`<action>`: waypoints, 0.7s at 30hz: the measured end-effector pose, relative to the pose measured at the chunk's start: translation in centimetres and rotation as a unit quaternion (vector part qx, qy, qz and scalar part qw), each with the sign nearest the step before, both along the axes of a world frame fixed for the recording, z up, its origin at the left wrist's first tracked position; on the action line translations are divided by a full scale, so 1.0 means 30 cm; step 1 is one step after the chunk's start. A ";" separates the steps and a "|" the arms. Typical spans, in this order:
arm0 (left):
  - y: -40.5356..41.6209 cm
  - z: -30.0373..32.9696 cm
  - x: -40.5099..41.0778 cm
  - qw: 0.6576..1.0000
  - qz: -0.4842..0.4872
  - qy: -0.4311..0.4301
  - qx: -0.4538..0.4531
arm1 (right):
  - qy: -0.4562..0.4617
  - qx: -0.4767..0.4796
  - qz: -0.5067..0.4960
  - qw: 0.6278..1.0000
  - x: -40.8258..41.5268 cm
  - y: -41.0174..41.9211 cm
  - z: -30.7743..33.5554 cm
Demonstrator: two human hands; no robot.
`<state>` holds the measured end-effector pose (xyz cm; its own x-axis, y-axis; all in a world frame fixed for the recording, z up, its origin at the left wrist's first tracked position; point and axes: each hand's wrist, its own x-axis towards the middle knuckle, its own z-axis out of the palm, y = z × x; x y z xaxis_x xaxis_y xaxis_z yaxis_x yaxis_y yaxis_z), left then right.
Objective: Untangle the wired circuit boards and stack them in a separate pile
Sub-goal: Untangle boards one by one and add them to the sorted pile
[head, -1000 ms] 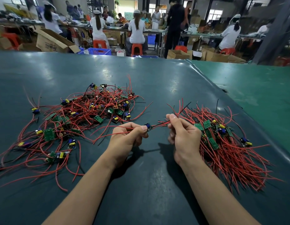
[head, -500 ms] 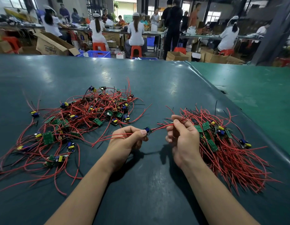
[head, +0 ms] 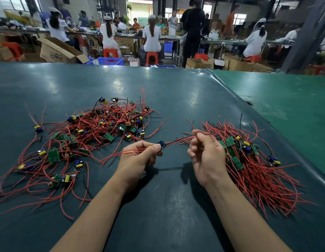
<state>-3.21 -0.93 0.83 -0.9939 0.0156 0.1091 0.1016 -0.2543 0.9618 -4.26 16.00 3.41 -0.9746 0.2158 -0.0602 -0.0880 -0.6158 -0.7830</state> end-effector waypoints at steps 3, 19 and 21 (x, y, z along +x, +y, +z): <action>-0.002 0.003 -0.002 1.000 0.007 -0.006 0.013 | -0.013 -0.056 0.023 0.998 0.004 -0.004 -0.002; 0.002 0.001 -0.017 0.997 0.059 -0.029 0.047 | -0.026 -0.127 0.071 0.989 0.004 0.013 0.009; 0.005 0.003 -0.017 0.997 0.056 -0.030 0.048 | -0.032 -0.206 0.114 0.971 0.011 0.017 0.014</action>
